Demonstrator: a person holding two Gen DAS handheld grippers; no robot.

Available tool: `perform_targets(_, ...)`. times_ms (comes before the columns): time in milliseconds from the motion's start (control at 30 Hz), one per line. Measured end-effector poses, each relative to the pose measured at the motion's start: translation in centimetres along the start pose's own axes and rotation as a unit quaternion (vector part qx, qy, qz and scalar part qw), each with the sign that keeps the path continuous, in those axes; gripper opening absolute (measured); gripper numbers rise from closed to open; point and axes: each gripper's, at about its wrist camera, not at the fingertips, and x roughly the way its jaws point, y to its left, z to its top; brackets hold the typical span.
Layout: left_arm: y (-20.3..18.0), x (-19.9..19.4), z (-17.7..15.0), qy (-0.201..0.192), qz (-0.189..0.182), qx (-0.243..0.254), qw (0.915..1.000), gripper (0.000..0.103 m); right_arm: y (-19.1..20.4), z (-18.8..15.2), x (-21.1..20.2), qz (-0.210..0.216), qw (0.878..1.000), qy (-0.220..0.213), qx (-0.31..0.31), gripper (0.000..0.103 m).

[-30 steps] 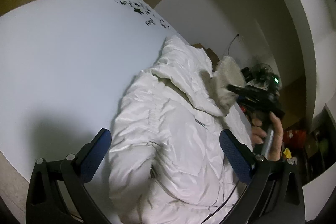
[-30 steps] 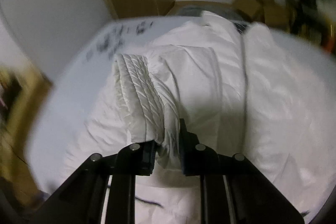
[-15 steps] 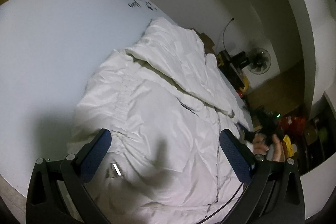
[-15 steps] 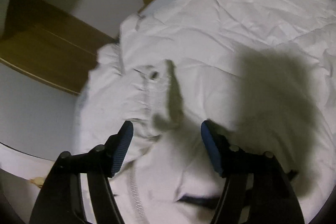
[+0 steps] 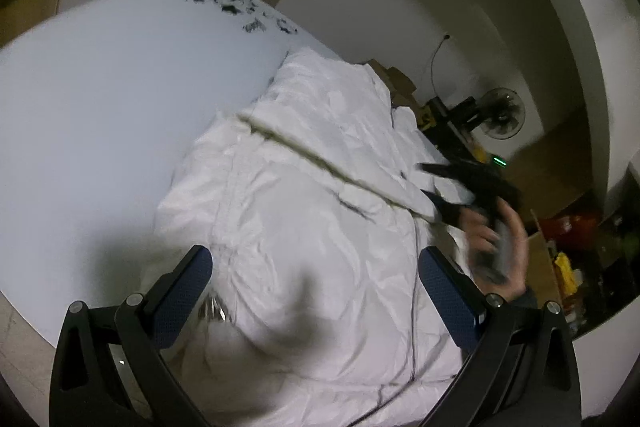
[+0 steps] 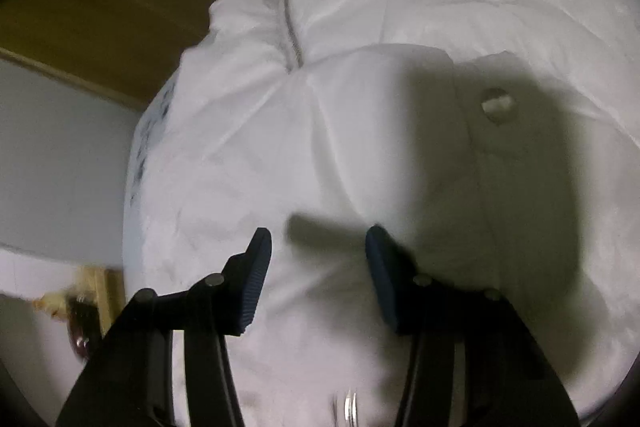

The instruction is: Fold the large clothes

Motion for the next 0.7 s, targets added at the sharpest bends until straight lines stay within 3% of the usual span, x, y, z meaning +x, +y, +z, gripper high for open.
perform_targets(33, -0.9, 0.0, 0.7, -0.002, 0.001, 0.008, 1.0, 0.103, -0.3, -0.8, -3.0, 0.038, 0.999, -0.029, -0.007, 0.053)
perform_targets(100, -3.6, 0.3, 2.0, -0.003, -0.016, 0.035, 0.9992, 0.103, -1.7, -2.1, -7.5, 0.029, 0.996, -0.08, -0.017, 0.057)
perform_targets(167, -8.9, 1.2, 3.6, 0.0, -0.048, 0.088, 0.995, 0.103, -5.5, -3.1, -13.6, 0.016, 0.989, -0.144, 0.015, 0.082)
perform_targets(233, -14.1, 3.2, 4.8, 0.014, -0.065, 0.124, 0.9901, 0.103, -10.1, -3.9, -18.7, 0.005, 0.979, -0.191, 0.075, 0.092)
perform_targets(300, -19.6, 6.6, 5.5, 0.04, -0.087, 0.168, 0.9812, 0.103, -14.7, -4.3, -23.2, -0.019, 0.966, -0.223, 0.127, 0.093)
perform_targets(400, -26.5, 14.3, 4.9, 0.111, -0.098, 0.197, 0.9691, 0.103, -19.7, -5.0, -28.4, -0.079, 0.951, -0.248, 0.164, 0.093)
perform_targets(533, -32.8, 25.3, 1.6, 0.162, -0.05, 0.246, 0.9545, 0.103, -25.4, -6.0, -32.4, -0.103, 0.938, -0.252, 0.217, 0.093)
perform_targets(633, -35.0, 31.5, -0.9, 0.168, 0.028, 0.281, 0.9446, 0.103, -29.3, -7.3, -35.7, -0.114, 0.929, -0.258, 0.241, 0.093)
perform_targets(700, -35.6, 34.1, -2.0, 0.164, 0.045, 0.292, 0.941, 0.103, -30.9, -7.9, -36.9, -0.117, 0.926, -0.259, 0.25, 0.093)
